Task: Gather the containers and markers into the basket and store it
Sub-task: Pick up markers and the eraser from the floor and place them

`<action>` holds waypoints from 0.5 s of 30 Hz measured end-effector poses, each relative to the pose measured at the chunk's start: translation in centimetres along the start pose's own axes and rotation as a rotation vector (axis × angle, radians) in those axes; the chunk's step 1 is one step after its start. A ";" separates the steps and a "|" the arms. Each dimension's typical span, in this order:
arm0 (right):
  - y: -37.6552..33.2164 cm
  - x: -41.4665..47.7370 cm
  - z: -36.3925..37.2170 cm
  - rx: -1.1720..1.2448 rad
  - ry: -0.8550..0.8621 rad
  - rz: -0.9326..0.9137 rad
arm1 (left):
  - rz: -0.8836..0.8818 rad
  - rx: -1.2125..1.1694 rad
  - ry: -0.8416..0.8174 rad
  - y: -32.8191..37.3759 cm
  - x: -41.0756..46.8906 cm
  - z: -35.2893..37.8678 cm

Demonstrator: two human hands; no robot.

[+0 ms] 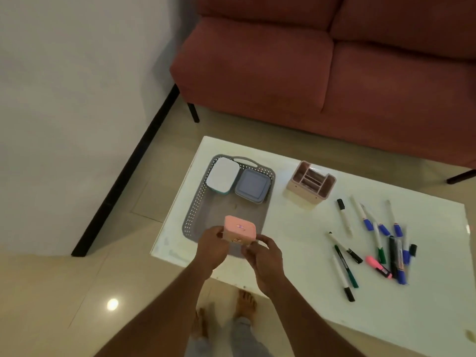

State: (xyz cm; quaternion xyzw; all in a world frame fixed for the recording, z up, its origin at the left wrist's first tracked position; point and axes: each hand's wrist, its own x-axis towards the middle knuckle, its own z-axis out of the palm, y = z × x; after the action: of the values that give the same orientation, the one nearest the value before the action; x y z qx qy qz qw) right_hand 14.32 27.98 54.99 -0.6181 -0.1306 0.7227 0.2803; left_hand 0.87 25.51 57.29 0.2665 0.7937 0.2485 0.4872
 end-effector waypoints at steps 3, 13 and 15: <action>0.3 6.6 3.1 -0.118 0.090 -0.087 | 0.008 -0.047 0.009 -2.1 6.8 0.7; 6.1 20.0 6.5 -0.370 0.218 -0.260 | 0.119 0.063 0.081 -7.4 21.2 2.0; 6.7 20.1 6.8 -0.352 0.224 -0.318 | 0.170 0.067 0.095 -7.4 21.6 2.2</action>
State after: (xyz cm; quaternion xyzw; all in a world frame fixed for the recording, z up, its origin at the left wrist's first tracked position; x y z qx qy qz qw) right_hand 4.54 35.03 36.35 -0.7052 -0.3180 0.5628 0.2911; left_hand -6.75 34.71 37.68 0.3370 0.7982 0.2746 0.4170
